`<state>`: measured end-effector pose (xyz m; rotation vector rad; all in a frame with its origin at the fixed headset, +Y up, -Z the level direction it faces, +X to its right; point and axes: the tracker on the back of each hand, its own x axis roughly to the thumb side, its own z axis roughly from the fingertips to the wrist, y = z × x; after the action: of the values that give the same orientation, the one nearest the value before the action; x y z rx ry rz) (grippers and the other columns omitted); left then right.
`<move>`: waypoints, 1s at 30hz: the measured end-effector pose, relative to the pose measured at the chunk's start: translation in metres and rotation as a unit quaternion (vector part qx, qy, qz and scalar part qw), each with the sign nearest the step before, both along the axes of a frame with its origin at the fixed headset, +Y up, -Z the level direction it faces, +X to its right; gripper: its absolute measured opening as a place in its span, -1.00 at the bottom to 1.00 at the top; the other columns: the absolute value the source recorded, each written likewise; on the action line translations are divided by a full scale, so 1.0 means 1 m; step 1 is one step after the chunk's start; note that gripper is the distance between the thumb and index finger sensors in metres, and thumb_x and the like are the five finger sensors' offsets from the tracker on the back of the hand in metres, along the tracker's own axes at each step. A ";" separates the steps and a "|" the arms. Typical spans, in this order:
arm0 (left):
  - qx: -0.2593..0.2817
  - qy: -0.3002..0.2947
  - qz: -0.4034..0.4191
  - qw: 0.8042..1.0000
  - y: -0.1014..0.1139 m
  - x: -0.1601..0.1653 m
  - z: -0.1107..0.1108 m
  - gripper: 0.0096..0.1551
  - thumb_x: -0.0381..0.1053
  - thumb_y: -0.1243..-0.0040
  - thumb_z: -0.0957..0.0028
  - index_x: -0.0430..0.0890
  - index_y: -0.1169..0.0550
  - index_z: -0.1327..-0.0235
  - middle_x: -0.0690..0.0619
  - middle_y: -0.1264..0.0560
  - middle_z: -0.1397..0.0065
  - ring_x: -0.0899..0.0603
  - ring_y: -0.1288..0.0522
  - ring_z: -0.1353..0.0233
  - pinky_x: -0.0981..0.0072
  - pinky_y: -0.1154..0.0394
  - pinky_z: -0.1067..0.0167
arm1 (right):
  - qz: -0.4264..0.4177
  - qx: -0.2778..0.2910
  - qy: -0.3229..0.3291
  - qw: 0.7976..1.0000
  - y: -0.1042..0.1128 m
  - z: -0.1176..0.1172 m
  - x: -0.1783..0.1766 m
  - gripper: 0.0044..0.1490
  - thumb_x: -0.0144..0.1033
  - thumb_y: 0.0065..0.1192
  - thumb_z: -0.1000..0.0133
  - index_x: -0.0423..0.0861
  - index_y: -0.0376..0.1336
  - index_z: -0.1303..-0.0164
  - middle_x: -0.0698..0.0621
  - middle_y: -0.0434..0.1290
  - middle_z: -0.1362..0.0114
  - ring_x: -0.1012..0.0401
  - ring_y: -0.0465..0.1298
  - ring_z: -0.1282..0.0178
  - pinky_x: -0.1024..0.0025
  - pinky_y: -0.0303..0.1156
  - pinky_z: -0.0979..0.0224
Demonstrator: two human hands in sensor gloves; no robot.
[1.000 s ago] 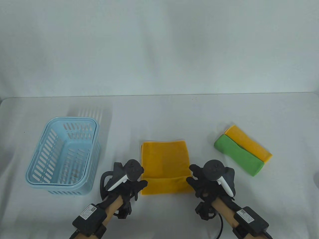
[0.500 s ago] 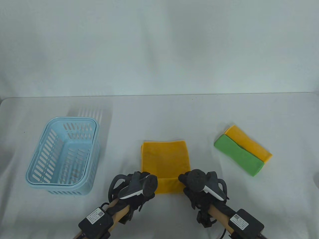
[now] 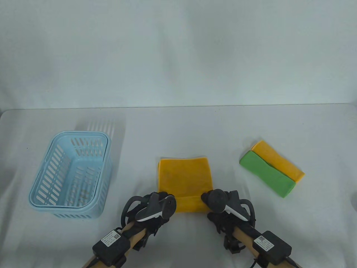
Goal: Roll square towel into towel roll
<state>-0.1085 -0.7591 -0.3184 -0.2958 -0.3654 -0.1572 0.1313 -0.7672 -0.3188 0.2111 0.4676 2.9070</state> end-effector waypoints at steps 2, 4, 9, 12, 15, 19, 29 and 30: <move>0.003 0.006 0.003 1.000 0.000 -0.002 -0.002 -0.10 0.16 -0.22 0.17 0.25 -0.12 -0.47 0.23 -0.14 -0.60 -0.01 -0.28 -0.59 0.06 -0.29 -0.56 | -0.019 0.002 -0.008 1.000 0.001 -0.002 0.003 -0.22 -0.13 0.21 0.06 0.40 0.02 -0.37 0.35 0.06 -0.61 0.04 0.09 -0.65 -0.13 0.08 -0.59; -0.001 0.012 0.014 1.000 0.002 -0.003 -0.003 -0.15 0.14 -0.18 0.14 0.26 -0.15 -0.46 0.24 -0.16 -0.60 0.00 -0.30 -0.58 0.07 -0.30 -0.56 | -0.025 0.001 -0.011 1.000 0.002 -0.003 0.004 -0.25 -0.12 0.18 0.06 0.40 0.04 -0.36 0.35 0.09 -0.60 0.04 0.11 -0.65 -0.12 0.09 -0.58; -0.040 0.045 0.097 0.993 0.012 -0.013 -0.010 -0.23 0.15 -0.19 0.15 0.23 -0.30 -0.43 0.21 -0.33 -0.54 -0.02 -0.45 -0.51 0.04 -0.38 -0.51 | -0.079 -0.013 -0.025 0.996 0.009 -0.006 0.013 -0.27 -0.08 0.17 0.07 0.39 0.08 -0.35 0.25 0.23 -0.54 0.02 0.20 -0.59 -0.11 0.15 -0.55; -0.072 0.079 0.161 0.981 0.015 -0.023 -0.013 -0.25 0.19 -0.20 0.17 0.17 -0.39 -0.40 0.16 -0.46 -0.46 -0.06 -0.55 -0.41 -0.02 -0.43 -0.44 | -0.125 -0.023 -0.050 0.991 0.014 -0.006 0.019 -0.26 -0.07 0.19 0.08 0.34 0.09 -0.35 0.16 0.38 -0.43 0.04 0.30 -0.51 -0.11 0.21 -0.51; -0.098 0.105 0.186 0.972 0.017 -0.030 -0.015 -0.23 0.22 -0.21 0.19 0.09 -0.43 -0.38 0.14 -0.57 -0.34 -0.06 -0.65 -0.27 -0.03 -0.50 -0.35 | -0.152 -0.029 -0.073 0.985 0.016 -0.007 0.023 -0.22 -0.05 0.23 0.11 0.23 0.09 -0.37 0.13 0.50 -0.28 0.07 0.44 -0.35 -0.08 0.30 -0.44; -0.113 0.126 0.198 0.965 0.017 -0.033 -0.012 -0.22 0.25 -0.24 0.22 0.03 -0.51 -0.32 0.15 -0.71 -0.10 -0.04 -0.76 -0.03 -0.01 -0.57 -0.23 | -0.158 -0.046 -0.097 0.982 0.015 -0.003 0.024 -0.20 0.02 0.27 0.15 0.15 0.15 -0.35 0.12 0.61 -0.08 0.09 0.57 -0.12 -0.04 0.40 -0.34; -0.046 0.139 0.124 0.981 0.014 -0.033 -0.015 -0.24 0.30 -0.21 0.24 0.08 -0.50 -0.29 0.16 -0.64 -0.16 -0.06 -0.69 -0.09 -0.04 -0.52 -0.27 | -0.144 0.001 -0.137 0.980 0.010 -0.009 0.029 -0.18 0.09 0.27 0.19 0.18 0.18 -0.33 0.13 0.54 -0.17 0.09 0.51 -0.14 -0.03 0.35 -0.36; -0.039 0.141 0.122 0.982 0.015 -0.034 -0.015 -0.23 0.30 -0.20 0.23 0.08 -0.48 -0.30 0.15 -0.63 -0.18 -0.07 -0.69 -0.11 -0.04 -0.51 -0.28 | -0.147 0.000 -0.140 0.979 0.010 -0.009 0.030 -0.18 0.09 0.27 0.19 0.18 0.18 -0.33 0.13 0.54 -0.18 0.08 0.51 -0.15 -0.03 0.35 -0.36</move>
<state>-0.1424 -0.7443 -0.3336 -0.3436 -0.1244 0.1392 0.1614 -0.7573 -0.3281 -0.1194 0.3544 2.5909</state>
